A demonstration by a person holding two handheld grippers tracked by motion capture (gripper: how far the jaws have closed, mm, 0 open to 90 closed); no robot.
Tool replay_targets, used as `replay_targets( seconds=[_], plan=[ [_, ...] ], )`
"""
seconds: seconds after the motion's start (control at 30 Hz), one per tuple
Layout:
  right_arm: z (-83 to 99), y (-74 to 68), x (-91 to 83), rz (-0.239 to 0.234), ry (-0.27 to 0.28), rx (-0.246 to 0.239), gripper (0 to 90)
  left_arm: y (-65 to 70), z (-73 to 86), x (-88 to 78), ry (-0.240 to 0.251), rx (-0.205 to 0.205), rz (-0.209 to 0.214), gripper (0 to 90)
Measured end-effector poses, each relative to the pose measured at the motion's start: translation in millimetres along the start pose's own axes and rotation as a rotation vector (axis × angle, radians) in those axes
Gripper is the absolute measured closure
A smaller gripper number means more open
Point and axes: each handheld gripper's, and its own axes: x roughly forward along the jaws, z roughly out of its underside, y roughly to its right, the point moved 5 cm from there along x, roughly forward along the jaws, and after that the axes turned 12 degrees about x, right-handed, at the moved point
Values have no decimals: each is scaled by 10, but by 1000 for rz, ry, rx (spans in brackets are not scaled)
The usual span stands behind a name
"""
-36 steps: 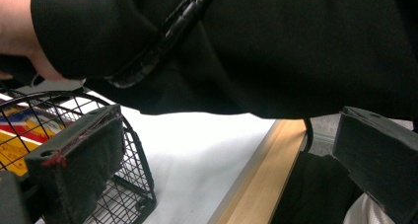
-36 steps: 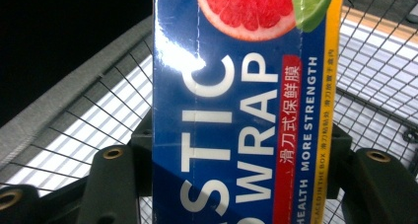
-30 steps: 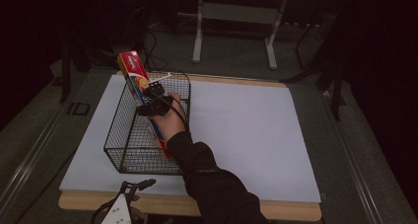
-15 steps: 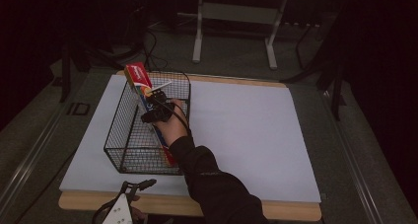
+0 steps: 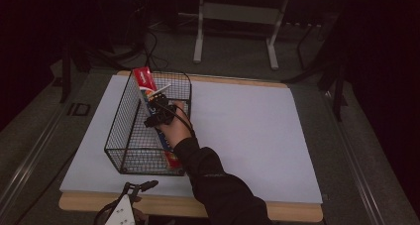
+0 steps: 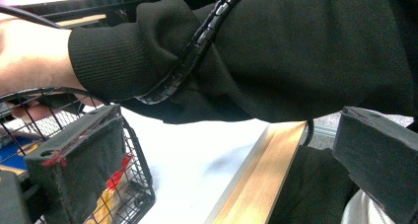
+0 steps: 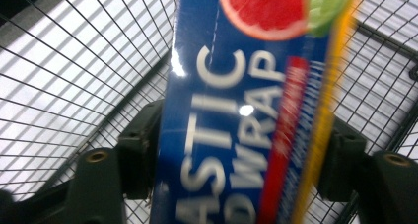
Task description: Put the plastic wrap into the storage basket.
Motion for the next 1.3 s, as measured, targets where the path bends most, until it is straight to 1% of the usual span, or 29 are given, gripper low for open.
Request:
replay_targets(
  seconds=[0.03,0.13,0.23,0.33,0.43,0.5,0.53,0.6,0.63,0.67,0.7,0.9,1.1,1.2,1.3],
  plan=[
    [3,16,4,9,5,-3,319,0,0,0,0,0,0,1],
    [-14,29,-30,-12,18,15,332,-1,2,2,0,0,1,1],
    [-37,25,-74,-20,31,11,329,4,5,6,-4,2,4,1],
    [-47,29,-106,-26,36,11,311,6,4,8,-4,2,5,1],
    [-45,37,-138,-44,45,9,291,6,6,9,-6,1,5,1],
    [-40,45,-164,-69,49,16,251,6,7,10,-7,2,5,1],
    [-38,52,-181,-79,55,20,245,7,8,11,-8,1,6,1],
    [-33,59,-226,-106,67,16,191,8,10,13,-9,3,7,1],
    [-32,67,-252,-116,78,10,188,8,11,15,-10,3,7,1],
    [-25,75,-276,-116,81,3,181,8,12,16,-11,4,7,1],
    [-13,80,-305,-125,79,-19,161,8,11,18,-11,3,8,1],
    [40,140,-440,-146,91,-65,148,10,15,29,-13,0,9,1],
    [95,240,-617,-186,126,-63,144,14,15,40,-15,0,13,1],
    [139,301,-708,-215,138,-52,143,12,22,45,-19,-1,14,1],
    [178,375,-795,-208,154,-62,135,14,19,47,-17,0,15,1]
  ],
)
